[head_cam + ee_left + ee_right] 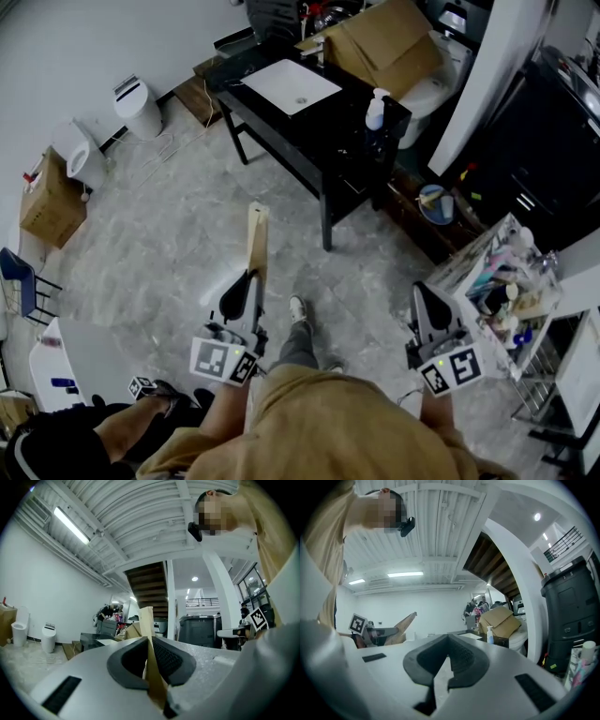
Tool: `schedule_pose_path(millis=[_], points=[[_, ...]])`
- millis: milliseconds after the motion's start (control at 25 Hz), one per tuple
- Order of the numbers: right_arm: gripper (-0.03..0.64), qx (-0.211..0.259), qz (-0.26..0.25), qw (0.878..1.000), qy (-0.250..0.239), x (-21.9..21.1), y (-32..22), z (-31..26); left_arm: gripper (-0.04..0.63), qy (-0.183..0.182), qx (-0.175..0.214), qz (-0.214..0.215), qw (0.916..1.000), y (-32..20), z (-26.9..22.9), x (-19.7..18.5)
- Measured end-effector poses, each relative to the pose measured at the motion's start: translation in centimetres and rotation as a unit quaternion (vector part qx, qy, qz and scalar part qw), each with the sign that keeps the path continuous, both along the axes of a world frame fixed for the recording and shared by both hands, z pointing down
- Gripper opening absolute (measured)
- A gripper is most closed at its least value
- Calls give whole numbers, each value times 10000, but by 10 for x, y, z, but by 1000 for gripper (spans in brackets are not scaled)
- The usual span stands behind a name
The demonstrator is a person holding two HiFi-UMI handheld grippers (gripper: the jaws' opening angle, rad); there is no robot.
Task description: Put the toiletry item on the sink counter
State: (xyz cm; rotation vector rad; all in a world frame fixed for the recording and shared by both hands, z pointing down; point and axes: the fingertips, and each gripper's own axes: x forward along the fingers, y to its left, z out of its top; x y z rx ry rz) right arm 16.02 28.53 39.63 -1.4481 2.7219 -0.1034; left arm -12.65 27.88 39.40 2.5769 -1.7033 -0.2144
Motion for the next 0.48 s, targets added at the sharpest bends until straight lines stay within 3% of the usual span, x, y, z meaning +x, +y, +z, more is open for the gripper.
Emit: schedule_pose_path(millis=[160,480], points=[[3,-33,61,9999,96,-17,-58,-1,18,138,-20,82,9999,-63,6,-13],[3,113,-120,9994,298,-93,-202,-20,18,383,-90,249,9989,-205,12,-61]])
